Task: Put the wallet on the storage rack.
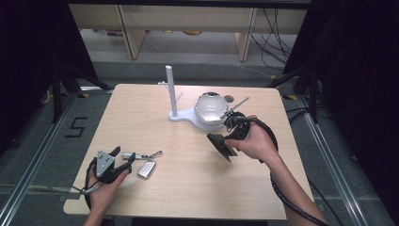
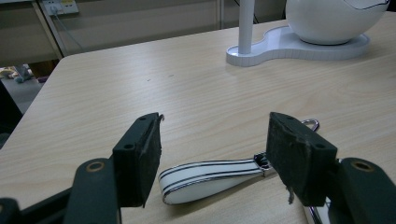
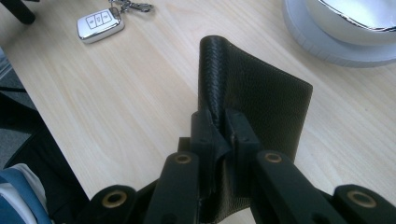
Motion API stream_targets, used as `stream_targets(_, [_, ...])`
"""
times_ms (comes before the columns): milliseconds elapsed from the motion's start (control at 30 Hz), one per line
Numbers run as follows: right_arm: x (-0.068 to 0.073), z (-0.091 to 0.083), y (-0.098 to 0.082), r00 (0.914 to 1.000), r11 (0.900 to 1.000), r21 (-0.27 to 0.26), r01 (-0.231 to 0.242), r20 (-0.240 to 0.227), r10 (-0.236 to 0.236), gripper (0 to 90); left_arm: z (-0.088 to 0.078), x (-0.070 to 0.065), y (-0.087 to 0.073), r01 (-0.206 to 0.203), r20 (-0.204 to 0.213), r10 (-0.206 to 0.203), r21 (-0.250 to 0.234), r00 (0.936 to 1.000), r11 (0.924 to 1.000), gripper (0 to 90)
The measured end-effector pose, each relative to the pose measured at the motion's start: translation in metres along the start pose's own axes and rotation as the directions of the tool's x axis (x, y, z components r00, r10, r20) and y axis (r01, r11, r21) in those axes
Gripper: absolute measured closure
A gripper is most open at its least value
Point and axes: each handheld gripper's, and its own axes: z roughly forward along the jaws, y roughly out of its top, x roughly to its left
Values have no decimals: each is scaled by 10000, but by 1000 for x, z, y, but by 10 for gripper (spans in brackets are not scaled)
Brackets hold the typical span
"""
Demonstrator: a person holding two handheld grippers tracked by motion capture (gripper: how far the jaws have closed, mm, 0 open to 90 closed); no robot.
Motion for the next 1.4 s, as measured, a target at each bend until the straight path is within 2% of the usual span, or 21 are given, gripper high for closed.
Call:
stream_targets(100, [-4, 0, 3, 9997, 9997, 17, -260, -40, 260, 837, 0, 0, 0, 2, 13, -2, -43, 10000, 10000, 351])
stream_targets(200, [-9, -1, 5, 9999, 9998, -183, -78, -86, 76, 837, 0, 0, 0, 3, 4, -3, 4, 10000, 10000, 351])
stream_targets(233, [-9, -3, 6, 9996, 9995, -154, -290, -20, 290, 837, 0, 0, 0, -3, 7, 3, 5, 10000, 10000, 352])
stream_targets(400, [-13, -5, 8, 9983, 9981, -224, -576, -56, 575, 837, 0, 0, 0, 2, 8, -2, 1, 10000, 10000, 351])
stream_targets(567, [-17, -7, 9, 9986, 9977, -411, -532, -65, 530, 837, 0, 0, 0, -15, 7, 15, 10, 10000, 10000, 352])
stream_targets(600, [-17, -8, 10, 9974, 9970, -339, -701, -189, 695, 837, 0, 0, 0, -19, 4, 19, 8, 10000, 10000, 352])
stream_targets(633, [-18, -8, 10, 9983, 9972, -461, -582, -121, 577, 837, 0, 0, 0, -17, 2, 17, 11, 10000, 10000, 351])
stream_targets(900, [-22, -13, 14, 9984, 9965, -611, -570, -36, 569, 836, 0, 0, 0, -35, -4, 35, 27, 10000, 10000, 352])
stream_targets(967, [-22, -15, 15, 9973, 9957, -554, -740, -7, 741, 836, 0, 0, 0, -28, -4, 28, 23, 10000, 10000, 352])
stream_targets(1133, [-26, -17, 18, 9979, 9950, -762, -652, -39, 651, 836, 0, 0, 0, -26, -8, 26, 17, 10000, 10000, 352])
stream_targets(1233, [-26, -19, 20, 9964, 9936, -754, -844, -59, 842, 836, 0, 0, 0, -30, -10, 30, 27, 10000, 10000, 352])
stream_targets(1300, [-28, -20, 22, 9975, 9938, -857, -705, -75, 701, 836, 0, 0, 0, -25, -10, 25, 22, 10000, 10000, 352])
stream_targets(1400, [-28, -22, 24, 9962, 9926, -840, -872, -108, 866, 836, 0, 0, 0, -8, -12, 8, -7, 10000, 10000, 352])
